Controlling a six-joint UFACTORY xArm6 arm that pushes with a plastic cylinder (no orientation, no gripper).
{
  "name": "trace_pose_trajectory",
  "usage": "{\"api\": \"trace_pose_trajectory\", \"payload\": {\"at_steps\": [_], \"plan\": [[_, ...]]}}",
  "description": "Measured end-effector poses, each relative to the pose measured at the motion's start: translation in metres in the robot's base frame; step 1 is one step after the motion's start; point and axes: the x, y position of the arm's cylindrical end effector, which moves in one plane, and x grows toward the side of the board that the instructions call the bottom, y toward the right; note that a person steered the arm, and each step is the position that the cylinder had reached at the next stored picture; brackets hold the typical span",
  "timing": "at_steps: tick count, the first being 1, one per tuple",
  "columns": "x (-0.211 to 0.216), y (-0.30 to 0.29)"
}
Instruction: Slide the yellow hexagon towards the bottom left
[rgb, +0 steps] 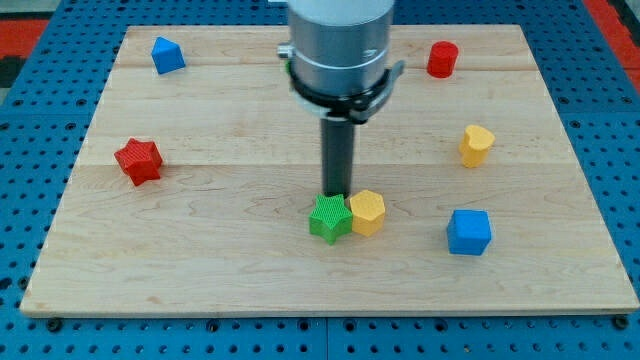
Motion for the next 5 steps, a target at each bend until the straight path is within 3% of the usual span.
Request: {"api": "trace_pose_trajectory", "payload": {"at_steps": [2, 3, 5], "plan": [[0.017, 0.074], [0.037, 0.071], [0.041, 0.006]]}}
